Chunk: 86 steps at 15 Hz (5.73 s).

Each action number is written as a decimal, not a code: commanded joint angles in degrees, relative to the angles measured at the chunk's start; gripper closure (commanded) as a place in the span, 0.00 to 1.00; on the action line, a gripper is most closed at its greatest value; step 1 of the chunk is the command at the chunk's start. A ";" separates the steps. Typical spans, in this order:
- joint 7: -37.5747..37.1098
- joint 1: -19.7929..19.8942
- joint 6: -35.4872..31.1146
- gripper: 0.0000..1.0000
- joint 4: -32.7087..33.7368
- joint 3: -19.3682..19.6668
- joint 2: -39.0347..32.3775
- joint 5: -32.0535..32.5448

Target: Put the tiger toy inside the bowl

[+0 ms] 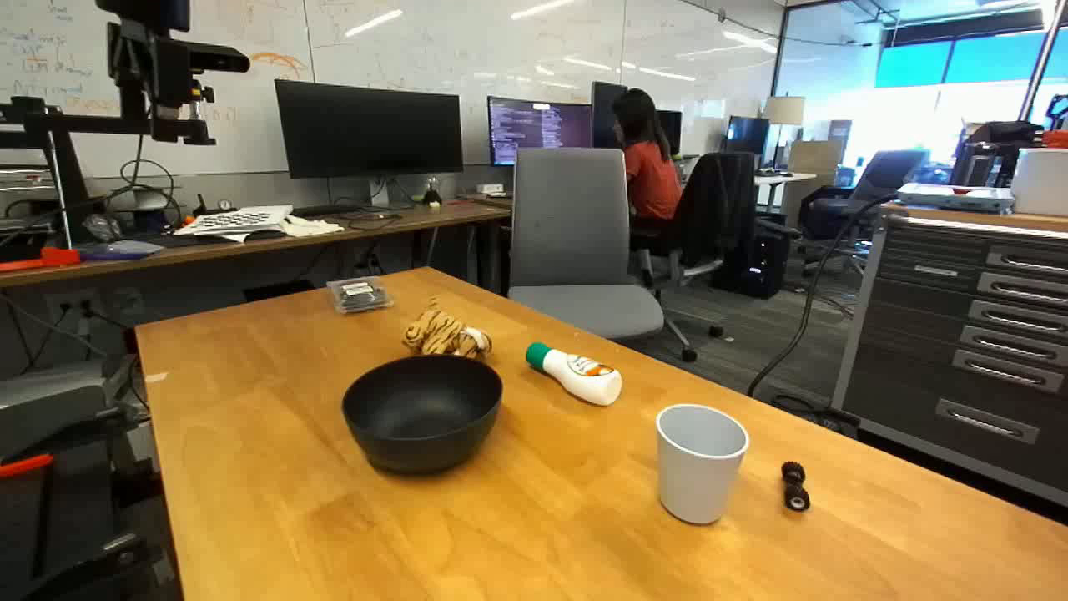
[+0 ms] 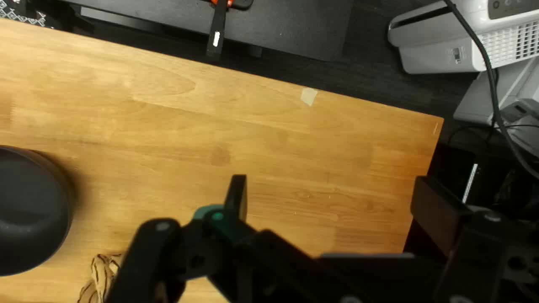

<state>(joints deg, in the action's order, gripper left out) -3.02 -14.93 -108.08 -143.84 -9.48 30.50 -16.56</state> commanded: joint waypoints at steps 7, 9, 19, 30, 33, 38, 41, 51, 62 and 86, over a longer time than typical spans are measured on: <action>0.21 0.57 0.10 0.00 0.61 -0.50 0.08 -0.24; 0.21 0.57 0.10 0.00 0.61 -0.50 0.08 -0.24; 0.21 0.57 0.10 0.00 0.61 -0.50 0.08 -0.24; 1.01 0.50 -0.36 0.00 0.35 -0.27 -0.32 -0.33; 1.47 1.13 -3.96 0.00 0.34 -0.55 -0.94 0.78; 0.32 2.74 -14.09 0.00 1.11 -0.48 -4.12 3.63; -1.10 4.12 -19.11 0.00 2.94 -0.29 -8.43 4.46; -6.65 8.07 -36.03 0.00 9.71 0.37 -25.33 8.66; -13.73 8.64 -43.44 0.00 12.21 4.29 -37.66 19.49; -11.91 8.34 -49.50 0.49 17.41 7.98 -54.64 16.43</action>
<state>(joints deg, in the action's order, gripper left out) -15.38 -6.08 -158.00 -128.53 -1.83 -22.74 1.42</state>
